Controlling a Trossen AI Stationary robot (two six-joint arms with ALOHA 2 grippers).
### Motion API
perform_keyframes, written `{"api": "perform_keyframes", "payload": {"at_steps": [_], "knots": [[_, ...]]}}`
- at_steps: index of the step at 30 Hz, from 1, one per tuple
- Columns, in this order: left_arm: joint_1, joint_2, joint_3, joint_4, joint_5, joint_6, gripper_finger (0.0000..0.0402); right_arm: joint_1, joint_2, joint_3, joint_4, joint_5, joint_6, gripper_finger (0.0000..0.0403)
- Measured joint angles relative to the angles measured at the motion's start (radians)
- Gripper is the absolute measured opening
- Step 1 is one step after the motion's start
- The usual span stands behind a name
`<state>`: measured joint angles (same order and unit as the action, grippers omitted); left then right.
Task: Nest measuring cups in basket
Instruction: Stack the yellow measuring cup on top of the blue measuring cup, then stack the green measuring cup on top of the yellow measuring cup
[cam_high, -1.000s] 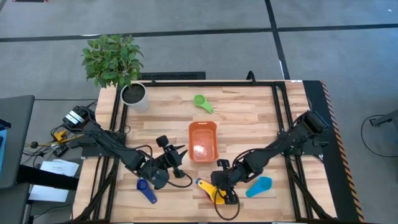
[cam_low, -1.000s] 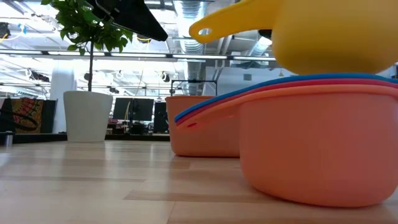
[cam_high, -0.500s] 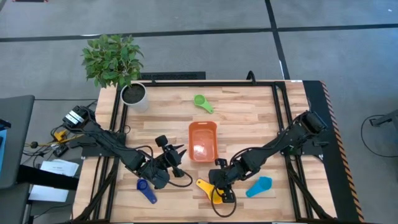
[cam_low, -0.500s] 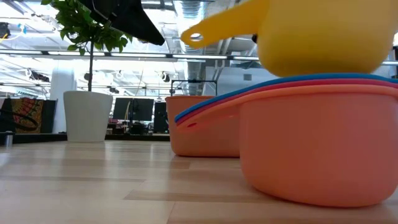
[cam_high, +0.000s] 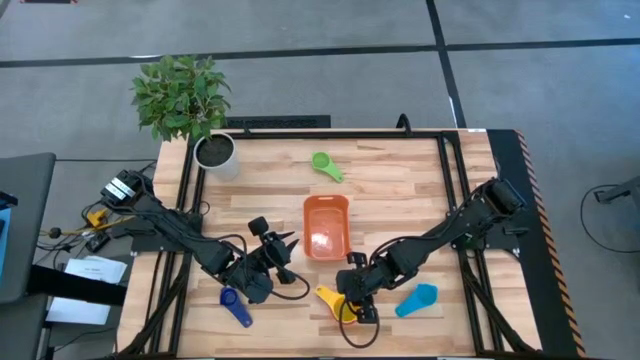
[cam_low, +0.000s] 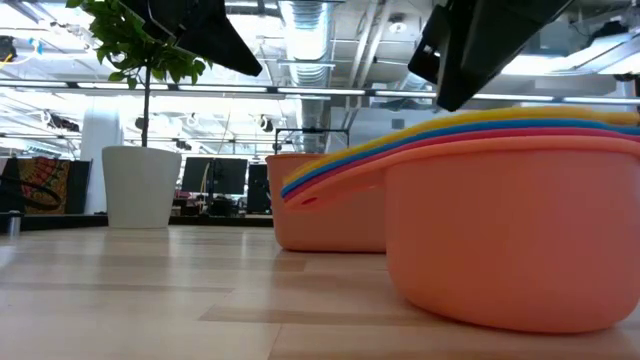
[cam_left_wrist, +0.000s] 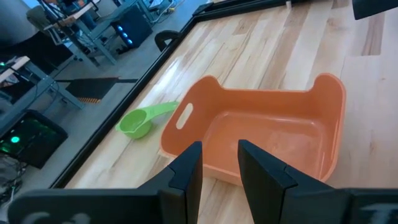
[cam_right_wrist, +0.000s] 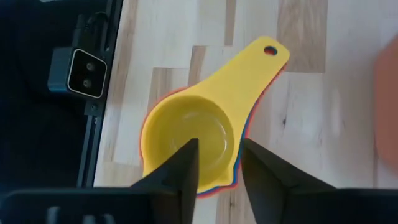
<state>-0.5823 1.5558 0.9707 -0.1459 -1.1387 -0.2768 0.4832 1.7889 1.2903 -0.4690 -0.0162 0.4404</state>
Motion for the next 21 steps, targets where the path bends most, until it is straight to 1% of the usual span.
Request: {"api": "perform_keyframes", "payload": {"at_steps": [3,5,10,16,19,21], "knots": [[0.0,0.0,0.0,0.0,0.0,-0.001,0.0093,-0.009,0.0,0.0,-0.01,0.0,0.009,0.0163],[0.0,0.0,0.0,0.0,-0.001,-0.001,0.0093,-0.014,-0.003,0.0,-0.022,0.004,0.02,0.017],[0.002,-0.001,0.0,0.0,0.0,0.002,0.0093,-0.015,-0.07,0.0,-0.109,0.03,-0.028,0.0168],[0.051,-0.032,0.0,-0.002,0.054,0.004,0.0093,-0.03,-0.221,0.0,-0.149,0.164,-0.137,0.0142],[0.106,-0.034,0.0,-0.015,0.078,0.029,0.0093,-0.053,-0.301,-0.013,-0.157,0.25,-0.214,0.0131],[0.165,-0.034,0.0,-0.033,0.128,0.046,0.0093,-0.084,-0.352,-0.044,-0.151,0.291,-0.27,0.0125]]}}
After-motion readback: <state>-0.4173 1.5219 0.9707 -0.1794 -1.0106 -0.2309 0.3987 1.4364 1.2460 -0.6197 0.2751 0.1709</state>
